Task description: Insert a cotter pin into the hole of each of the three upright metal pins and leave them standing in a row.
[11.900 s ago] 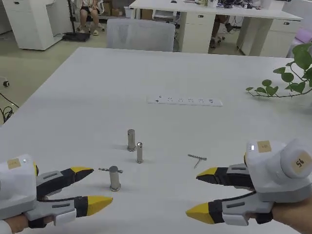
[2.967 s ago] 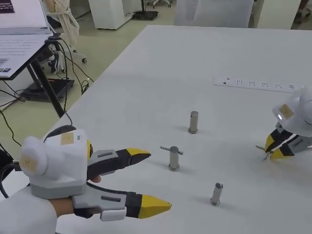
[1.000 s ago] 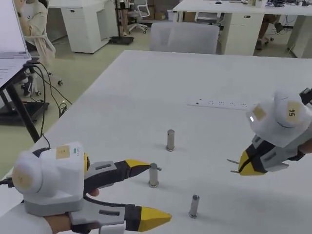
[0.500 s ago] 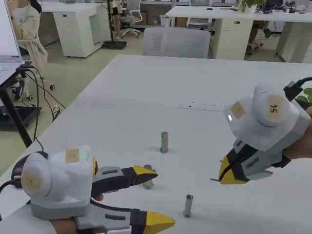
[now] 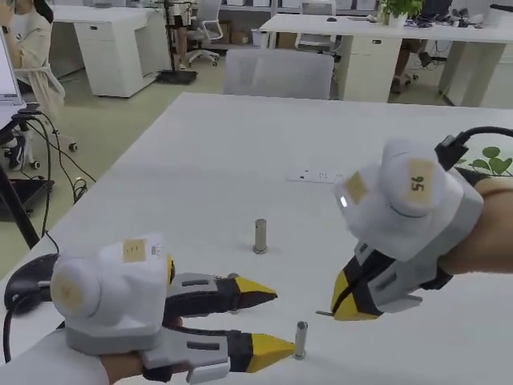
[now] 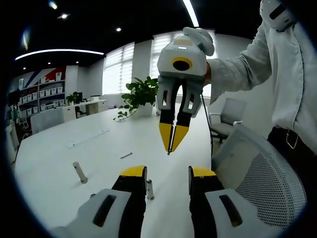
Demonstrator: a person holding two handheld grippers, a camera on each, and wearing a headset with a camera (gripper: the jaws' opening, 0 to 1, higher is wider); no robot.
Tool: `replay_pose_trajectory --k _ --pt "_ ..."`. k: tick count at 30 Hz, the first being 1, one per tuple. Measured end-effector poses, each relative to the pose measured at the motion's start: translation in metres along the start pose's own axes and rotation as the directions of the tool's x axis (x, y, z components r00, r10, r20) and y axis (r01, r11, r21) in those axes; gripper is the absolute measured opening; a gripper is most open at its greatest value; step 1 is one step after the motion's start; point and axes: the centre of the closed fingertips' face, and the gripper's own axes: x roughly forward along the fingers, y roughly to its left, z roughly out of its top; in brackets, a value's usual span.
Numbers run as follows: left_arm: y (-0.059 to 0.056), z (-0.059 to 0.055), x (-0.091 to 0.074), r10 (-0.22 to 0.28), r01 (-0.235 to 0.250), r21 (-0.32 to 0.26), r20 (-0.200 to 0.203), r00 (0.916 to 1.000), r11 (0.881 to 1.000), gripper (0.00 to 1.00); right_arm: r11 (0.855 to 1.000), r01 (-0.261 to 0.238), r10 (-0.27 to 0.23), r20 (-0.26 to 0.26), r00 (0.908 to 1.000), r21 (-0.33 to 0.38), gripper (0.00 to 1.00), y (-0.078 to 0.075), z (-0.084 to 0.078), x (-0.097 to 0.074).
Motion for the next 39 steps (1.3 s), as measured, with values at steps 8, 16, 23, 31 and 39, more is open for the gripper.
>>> replay_pose_trajectory --k 8,16,23,31,39 --pt "-0.007 0.000 0.010 -0.037 0.037 0.009 -0.010 0.9993 0.999 0.25 1.000 -0.022 0.022 0.014 0.9996 -0.004 0.02 0.006 0.015 0.007" --pt "-0.008 0.000 0.012 -0.050 0.050 0.008 -0.015 0.9986 0.999 0.15 0.999 -0.036 0.036 0.015 0.9992 -0.013 0.02 0.010 0.021 0.011" --pt "-0.010 -0.002 0.013 -0.061 0.061 0.008 -0.024 0.9978 0.998 0.10 0.999 -0.040 0.040 0.015 0.9991 -0.015 0.02 0.009 0.023 0.013" --pt "-0.010 -0.005 0.016 -0.066 0.066 0.015 -0.035 0.9972 0.998 0.06 0.999 -0.047 0.047 0.009 0.9988 -0.026 0.02 0.011 0.024 0.015" --pt "-0.010 -0.006 0.015 -0.065 0.066 0.021 -0.045 0.9969 0.998 0.01 0.998 -0.053 0.053 0.004 0.9986 -0.031 0.02 0.012 0.024 0.015"
